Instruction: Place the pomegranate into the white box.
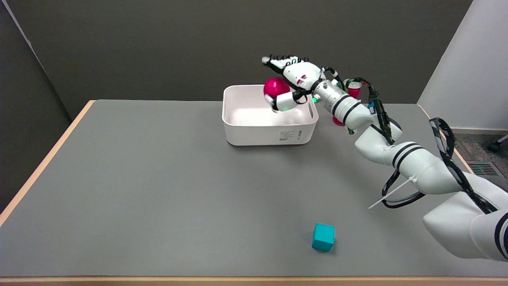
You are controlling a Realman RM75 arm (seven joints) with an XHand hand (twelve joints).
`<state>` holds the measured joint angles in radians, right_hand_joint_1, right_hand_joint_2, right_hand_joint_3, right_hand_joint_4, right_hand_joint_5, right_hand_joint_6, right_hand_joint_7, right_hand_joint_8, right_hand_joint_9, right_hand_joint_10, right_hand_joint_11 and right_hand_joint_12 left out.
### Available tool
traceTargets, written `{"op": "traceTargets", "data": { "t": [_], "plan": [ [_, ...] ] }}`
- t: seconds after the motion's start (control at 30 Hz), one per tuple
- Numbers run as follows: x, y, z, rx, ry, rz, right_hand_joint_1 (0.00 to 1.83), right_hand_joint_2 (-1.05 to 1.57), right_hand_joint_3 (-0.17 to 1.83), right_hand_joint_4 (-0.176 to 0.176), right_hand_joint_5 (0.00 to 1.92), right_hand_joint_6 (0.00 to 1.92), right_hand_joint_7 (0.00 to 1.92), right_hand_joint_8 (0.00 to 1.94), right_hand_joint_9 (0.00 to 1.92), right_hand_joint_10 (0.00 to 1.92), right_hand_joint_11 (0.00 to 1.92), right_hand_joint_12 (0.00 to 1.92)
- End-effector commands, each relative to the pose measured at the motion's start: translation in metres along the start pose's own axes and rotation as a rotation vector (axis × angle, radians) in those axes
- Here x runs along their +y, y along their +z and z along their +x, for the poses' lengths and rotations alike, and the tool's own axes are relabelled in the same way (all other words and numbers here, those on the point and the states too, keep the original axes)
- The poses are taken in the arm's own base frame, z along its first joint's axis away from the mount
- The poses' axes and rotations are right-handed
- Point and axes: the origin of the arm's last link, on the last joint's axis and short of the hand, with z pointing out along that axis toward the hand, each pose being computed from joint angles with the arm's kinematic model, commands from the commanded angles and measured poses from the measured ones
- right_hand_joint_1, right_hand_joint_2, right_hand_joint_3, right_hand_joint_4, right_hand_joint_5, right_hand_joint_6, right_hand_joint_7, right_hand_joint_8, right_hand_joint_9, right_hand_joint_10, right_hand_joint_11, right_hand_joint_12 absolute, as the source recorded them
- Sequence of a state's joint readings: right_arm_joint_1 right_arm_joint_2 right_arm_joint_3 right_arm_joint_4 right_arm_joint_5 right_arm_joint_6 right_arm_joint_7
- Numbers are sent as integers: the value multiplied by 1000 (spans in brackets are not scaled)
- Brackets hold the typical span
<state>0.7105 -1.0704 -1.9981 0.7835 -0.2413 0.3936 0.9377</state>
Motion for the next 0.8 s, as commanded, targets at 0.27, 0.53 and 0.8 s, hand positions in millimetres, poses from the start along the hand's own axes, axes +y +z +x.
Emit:
{"op": "traceTargets", "data": {
  "t": [0.27,0.53,0.8],
  "plan": [
    [-18,-25,7,111,266,13,115,519,858,67,-1,34,-1,-1,-1,387,-1,1150],
    [-41,-68,76,373,318,187,135,519,911,59,-1,50,-1,-1,-1,164,-1,899],
    [-79,-138,116,471,477,401,73,558,975,91,26,140,6,161,-1,349,-1,935]
  ]
}}
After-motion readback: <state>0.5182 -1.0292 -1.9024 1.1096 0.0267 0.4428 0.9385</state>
